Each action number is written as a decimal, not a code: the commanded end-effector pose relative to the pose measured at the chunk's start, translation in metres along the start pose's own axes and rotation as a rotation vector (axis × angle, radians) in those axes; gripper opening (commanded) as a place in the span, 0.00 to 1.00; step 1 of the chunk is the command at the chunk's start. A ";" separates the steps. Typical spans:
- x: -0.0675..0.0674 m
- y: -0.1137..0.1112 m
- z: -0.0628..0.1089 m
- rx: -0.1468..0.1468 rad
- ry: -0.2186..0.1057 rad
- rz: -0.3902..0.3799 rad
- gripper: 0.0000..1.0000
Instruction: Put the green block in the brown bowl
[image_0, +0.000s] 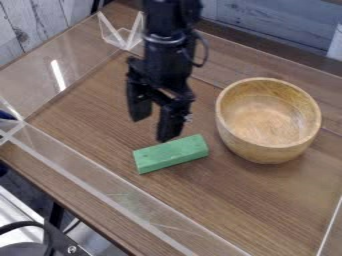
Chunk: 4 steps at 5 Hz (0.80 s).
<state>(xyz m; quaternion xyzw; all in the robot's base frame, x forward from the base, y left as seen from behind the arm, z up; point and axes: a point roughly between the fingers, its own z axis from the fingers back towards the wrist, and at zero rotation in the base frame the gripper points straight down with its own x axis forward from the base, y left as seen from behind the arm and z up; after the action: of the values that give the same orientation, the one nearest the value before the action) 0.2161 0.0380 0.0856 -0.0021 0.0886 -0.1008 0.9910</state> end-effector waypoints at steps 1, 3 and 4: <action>-0.006 0.009 -0.002 0.020 -0.042 -0.021 1.00; -0.006 0.012 -0.024 0.015 -0.041 -0.046 1.00; -0.004 0.011 -0.032 0.010 -0.042 -0.053 1.00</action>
<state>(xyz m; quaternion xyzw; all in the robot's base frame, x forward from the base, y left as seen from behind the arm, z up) 0.2031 0.0482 0.0486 -0.0072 0.0823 -0.1288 0.9882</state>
